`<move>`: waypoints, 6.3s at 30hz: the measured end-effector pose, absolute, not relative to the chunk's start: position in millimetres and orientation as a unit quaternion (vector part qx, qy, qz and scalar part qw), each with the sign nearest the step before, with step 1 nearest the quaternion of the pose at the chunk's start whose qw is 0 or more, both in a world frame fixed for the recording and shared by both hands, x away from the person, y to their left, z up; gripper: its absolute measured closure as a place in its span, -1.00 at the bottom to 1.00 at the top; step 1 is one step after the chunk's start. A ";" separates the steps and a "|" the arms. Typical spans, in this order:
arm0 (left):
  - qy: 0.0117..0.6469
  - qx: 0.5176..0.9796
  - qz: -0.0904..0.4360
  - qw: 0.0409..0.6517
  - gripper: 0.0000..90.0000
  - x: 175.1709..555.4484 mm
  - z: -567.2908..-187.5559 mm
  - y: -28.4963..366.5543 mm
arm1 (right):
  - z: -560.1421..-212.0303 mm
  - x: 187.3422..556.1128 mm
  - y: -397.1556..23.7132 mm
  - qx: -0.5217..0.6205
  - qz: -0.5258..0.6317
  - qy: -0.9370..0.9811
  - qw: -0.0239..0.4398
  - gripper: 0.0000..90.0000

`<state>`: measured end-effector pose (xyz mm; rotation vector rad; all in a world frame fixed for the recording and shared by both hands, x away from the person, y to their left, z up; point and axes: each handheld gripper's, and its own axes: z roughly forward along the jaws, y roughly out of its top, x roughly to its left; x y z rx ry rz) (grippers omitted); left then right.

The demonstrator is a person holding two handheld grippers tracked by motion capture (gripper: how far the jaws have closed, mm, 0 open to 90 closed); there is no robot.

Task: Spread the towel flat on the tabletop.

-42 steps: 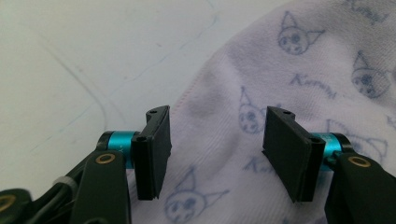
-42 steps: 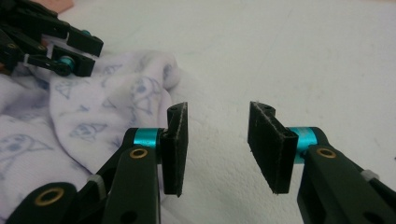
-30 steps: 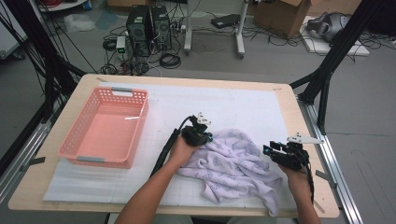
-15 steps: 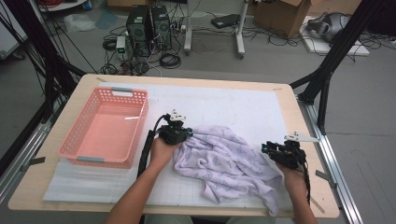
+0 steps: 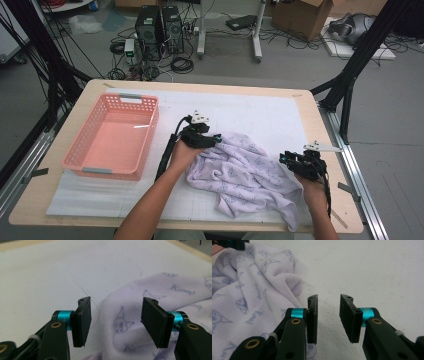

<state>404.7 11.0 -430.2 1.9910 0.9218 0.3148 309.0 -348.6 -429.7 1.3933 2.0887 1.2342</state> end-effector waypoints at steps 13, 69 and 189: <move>0.334 0.848 0.122 0.392 0.75 400.0 -443.1 -13.7 | -432.6 311.2 -351.8 0.498 0.432 0.733 0.167 0.39; 0.424 0.756 0.133 0.480 0.85 381.8 -420.7 58.8 | -424.7 384.7 -264.4 0.429 0.370 0.813 0.133 0.89; 0.397 0.783 0.113 0.465 -0.15 345.5 -429.7 73.9 | -418.9 376.7 -343.5 0.530 0.433 0.694 0.223 0.64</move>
